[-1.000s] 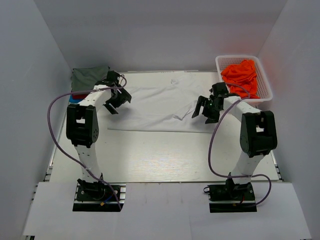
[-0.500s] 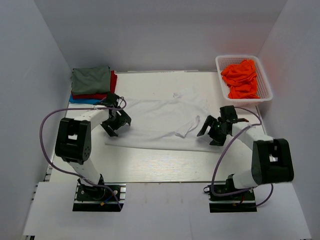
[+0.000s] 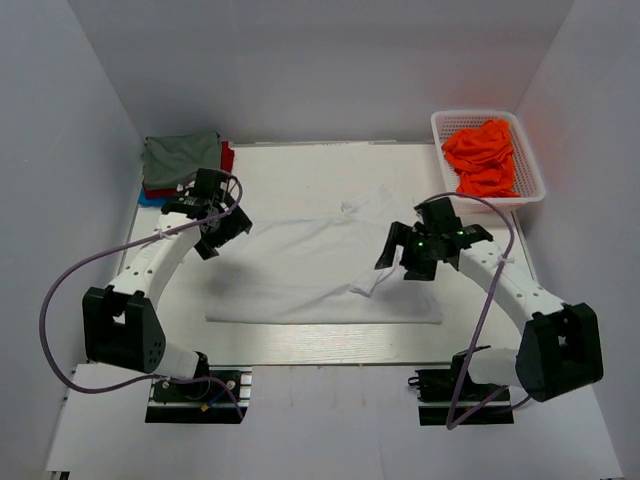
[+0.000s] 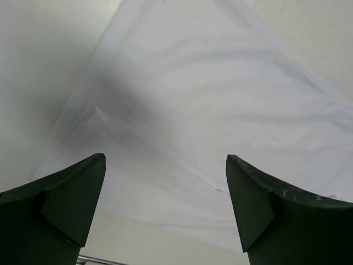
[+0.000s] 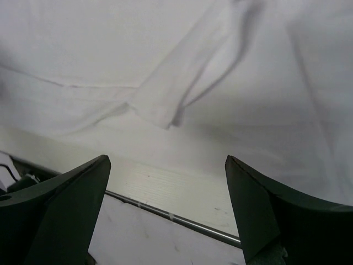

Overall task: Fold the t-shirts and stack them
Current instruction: Fold the flattened tshirt in 1/3 of the way

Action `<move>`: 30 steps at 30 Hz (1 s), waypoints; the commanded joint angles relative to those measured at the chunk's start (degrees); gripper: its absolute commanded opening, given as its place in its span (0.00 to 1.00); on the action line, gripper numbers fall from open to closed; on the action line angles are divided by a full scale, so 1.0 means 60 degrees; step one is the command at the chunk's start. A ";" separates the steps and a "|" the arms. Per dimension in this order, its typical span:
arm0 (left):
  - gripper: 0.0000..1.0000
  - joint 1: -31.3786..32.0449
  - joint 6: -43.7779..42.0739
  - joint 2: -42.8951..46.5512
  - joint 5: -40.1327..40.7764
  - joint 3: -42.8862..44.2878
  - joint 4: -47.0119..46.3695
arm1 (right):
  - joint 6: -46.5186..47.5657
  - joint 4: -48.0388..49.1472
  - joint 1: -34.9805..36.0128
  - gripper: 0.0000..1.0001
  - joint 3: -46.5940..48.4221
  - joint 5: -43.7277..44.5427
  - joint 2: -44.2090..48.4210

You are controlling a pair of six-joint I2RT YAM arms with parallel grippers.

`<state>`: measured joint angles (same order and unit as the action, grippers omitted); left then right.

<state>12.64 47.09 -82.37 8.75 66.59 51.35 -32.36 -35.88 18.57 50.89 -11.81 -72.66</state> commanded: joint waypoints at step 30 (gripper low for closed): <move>1.00 -0.0174 -0.0158 0.0501 0.1778 0.1030 0.1784 | -0.0189 0.2437 0.2706 0.90 0.4099 -0.1050 -0.5012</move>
<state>11.70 45.74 -81.06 17.65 69.89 61.80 -34.11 -20.62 34.30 70.48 -18.02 -100.84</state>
